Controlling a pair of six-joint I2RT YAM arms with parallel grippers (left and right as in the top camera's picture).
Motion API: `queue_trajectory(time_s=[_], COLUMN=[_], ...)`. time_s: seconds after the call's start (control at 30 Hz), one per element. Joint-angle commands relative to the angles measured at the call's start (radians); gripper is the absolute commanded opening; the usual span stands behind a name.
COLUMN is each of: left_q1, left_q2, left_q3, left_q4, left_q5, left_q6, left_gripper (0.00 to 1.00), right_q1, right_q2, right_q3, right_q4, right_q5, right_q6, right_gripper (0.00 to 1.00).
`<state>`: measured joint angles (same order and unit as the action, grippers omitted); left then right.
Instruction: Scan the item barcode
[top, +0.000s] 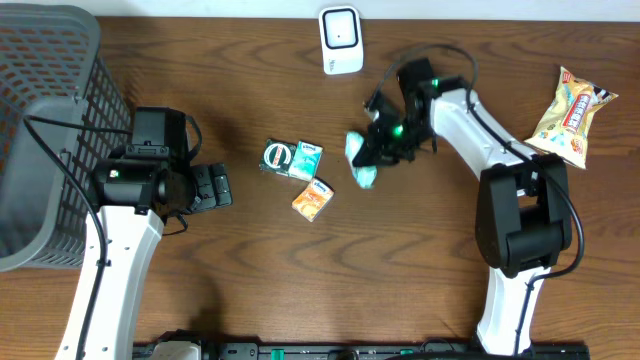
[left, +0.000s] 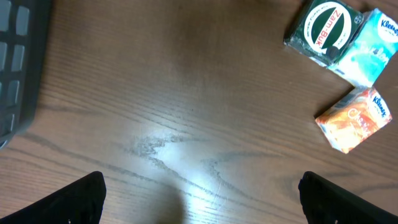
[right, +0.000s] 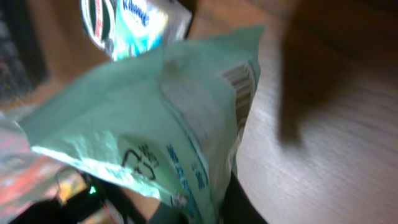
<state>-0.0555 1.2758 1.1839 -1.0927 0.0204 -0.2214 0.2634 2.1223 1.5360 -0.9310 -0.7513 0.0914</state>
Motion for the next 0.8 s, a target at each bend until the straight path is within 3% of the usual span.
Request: queue_trajectory(time_s=[0.0,0.2,0.43,0.77], left_q1=[-0.003,-0.003,-0.003,-0.003], left_q2=[0.003,0.003,0.003,0.003], left_q3=[-0.005,-0.005,-0.005,-0.005], left_q4=[-0.002,-0.002,-0.002,-0.002], left_q5=[-0.005,-0.005,-0.005,-0.005], left_q6=[-0.009,-0.009,-0.009,-0.009], left_gripper=[0.98,0.98,0.98,0.98], right_q1=[-0.025,-0.09,-0.2,-0.184], right_q2=[-0.014,-0.014,-0.036,-0.055], right_q3=[-0.117,-0.263,-0.137,0.218], right_q4=[0.074,0.207,-0.006,-0.454], right_q5=[-0.172,-0.112,0.13,0.359], right_q6=[0.01,0.073,0.106,0.0], right_gripper=[0.02,0.22,0.53,0.61])
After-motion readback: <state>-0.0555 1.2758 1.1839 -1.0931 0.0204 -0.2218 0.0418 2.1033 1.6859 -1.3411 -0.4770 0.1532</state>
